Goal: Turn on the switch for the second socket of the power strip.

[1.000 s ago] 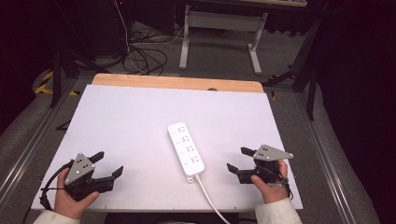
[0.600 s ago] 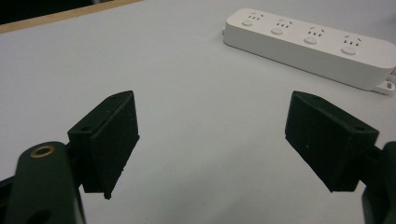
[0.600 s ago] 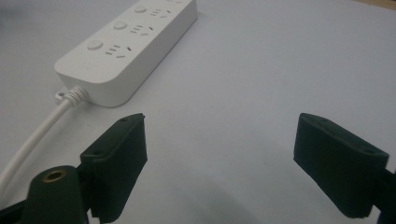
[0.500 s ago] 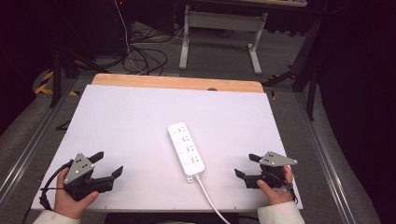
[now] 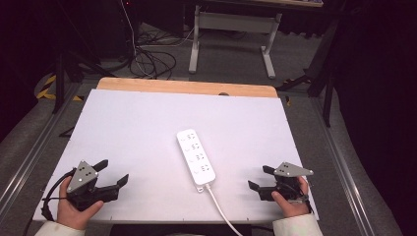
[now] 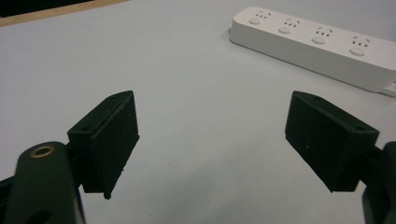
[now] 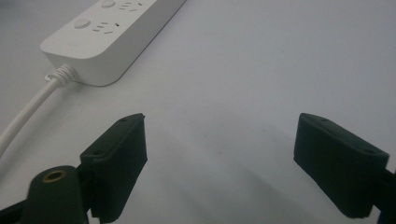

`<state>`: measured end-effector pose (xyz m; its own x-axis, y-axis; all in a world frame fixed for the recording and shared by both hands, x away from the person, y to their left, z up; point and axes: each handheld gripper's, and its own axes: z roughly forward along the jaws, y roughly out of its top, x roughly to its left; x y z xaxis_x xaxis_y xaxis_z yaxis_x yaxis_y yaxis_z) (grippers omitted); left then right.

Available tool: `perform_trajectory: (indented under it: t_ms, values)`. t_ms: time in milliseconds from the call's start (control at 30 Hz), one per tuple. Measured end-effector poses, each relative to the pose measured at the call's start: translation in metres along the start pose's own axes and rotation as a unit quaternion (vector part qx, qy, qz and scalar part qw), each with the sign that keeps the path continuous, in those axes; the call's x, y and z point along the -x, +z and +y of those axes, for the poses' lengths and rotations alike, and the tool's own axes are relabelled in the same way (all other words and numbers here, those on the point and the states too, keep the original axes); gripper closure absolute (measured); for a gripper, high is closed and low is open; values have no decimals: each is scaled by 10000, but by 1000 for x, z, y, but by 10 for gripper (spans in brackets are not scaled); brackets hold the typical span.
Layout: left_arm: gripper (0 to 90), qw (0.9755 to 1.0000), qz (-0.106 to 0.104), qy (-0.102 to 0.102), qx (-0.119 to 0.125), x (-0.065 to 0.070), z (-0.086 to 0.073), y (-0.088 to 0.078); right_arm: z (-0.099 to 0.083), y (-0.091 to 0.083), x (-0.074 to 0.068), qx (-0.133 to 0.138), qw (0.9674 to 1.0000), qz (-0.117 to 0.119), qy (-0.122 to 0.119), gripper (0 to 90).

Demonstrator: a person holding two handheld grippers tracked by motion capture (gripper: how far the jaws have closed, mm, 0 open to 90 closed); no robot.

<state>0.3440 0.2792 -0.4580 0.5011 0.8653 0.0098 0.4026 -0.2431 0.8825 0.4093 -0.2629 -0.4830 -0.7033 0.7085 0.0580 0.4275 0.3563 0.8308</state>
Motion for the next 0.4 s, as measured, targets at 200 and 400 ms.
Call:
perform_trajectory:
  t_ms: [200,400]
  values:
    - [180,9999,39,124,6,2,1,0,0,0,-1,21,10000,-34,-45,177]
    - [178,9999,24,156,2,3,1,1,1,-1,-2,82,9999,-76,-96,177]
